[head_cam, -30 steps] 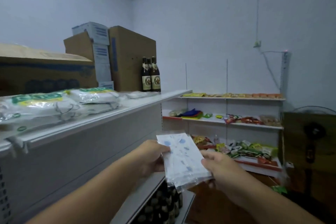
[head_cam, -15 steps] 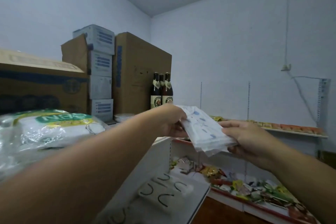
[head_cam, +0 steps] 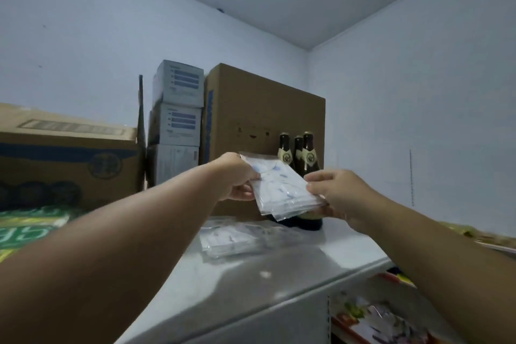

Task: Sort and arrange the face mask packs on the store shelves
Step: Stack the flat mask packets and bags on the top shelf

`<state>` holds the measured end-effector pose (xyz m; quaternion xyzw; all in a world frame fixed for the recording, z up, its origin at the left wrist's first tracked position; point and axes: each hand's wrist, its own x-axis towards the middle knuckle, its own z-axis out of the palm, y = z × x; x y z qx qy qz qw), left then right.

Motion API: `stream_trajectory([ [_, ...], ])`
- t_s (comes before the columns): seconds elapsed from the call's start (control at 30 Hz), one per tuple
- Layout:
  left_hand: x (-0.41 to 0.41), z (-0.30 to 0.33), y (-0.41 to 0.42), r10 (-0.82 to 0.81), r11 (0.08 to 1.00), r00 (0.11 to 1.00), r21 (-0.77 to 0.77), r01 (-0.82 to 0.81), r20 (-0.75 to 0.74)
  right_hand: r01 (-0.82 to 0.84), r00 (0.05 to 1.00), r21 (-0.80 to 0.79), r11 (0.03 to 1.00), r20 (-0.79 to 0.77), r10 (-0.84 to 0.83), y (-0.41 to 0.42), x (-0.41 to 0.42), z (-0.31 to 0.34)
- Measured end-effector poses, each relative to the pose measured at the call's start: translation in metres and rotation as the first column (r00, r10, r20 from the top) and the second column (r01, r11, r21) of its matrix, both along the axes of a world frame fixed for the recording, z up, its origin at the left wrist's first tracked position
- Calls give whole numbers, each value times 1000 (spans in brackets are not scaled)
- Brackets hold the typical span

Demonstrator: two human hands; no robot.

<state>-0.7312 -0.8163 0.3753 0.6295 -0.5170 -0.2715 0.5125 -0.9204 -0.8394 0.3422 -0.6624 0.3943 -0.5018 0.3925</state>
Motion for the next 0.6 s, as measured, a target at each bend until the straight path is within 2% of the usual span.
stream_trajectory([
  [0.1,11,-12,-33,162,977,987,-139,-161,-8,-49,997,-18,999,-56,48,-46,13,-1],
  [0.2,22,-28,-55,318,931,945,-212,-296,77,-117,984,4,993,-136,116,-82,27,-16],
  [0.27,28,-41,-69,365,917,919,-230,-326,152,-111,961,-26,994,-257,100,-100,36,-29],
  [0.4,29,-50,-83,360,933,872,-160,-324,333,-71,891,-157,985,-454,-9,-119,44,-43],
  [0.5,25,-50,-82,324,946,836,-126,-300,442,-88,848,-169,982,-529,-15,-123,41,-47],
  [0.6,19,-58,-79,223,964,776,-12,-267,591,-91,837,-161,983,-548,-12,-125,37,-53],
])
